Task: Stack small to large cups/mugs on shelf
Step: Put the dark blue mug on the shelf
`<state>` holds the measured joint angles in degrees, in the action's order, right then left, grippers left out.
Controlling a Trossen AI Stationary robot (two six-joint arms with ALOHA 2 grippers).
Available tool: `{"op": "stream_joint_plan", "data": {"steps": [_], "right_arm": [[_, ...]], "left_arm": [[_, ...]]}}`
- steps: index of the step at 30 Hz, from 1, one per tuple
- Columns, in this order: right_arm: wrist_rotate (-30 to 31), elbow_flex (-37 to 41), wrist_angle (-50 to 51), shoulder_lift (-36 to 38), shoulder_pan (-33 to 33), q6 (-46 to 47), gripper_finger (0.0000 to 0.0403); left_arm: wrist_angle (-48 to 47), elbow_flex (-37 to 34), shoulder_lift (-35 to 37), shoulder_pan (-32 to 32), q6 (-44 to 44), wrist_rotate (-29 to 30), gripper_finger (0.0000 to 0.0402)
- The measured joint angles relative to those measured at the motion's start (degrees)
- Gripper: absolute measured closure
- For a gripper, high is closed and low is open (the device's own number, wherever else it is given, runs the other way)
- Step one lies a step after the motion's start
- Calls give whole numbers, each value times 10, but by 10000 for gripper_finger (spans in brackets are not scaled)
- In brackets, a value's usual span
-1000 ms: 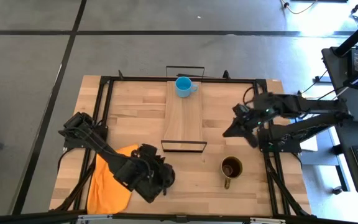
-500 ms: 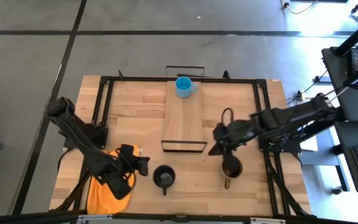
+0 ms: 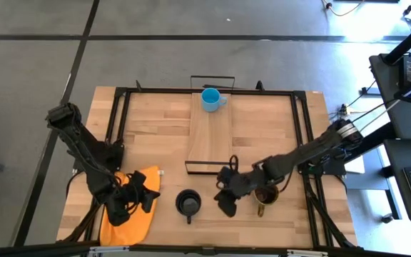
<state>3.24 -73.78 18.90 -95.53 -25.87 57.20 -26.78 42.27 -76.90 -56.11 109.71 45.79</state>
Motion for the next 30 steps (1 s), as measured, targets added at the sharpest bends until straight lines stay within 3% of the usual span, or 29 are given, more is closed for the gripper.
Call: {"op": "stream_joint_plan", "data": {"steps": [5,15,23,30], "right_arm": [[42,0,-44,-35,-16,71,391],[52,0,-85,-101,-25,147,391],[42,0,-103,-119,-25,167,391],[42,0,-116,-135,-25,176,391]], "left_arm": [[14,-19,0,6,-48,3,399],[204,-58,-1,42,-228,-8,398],[214,-77,-1,84,-257,-57,396],[282,-93,-1,122,-317,-89,400]]}}
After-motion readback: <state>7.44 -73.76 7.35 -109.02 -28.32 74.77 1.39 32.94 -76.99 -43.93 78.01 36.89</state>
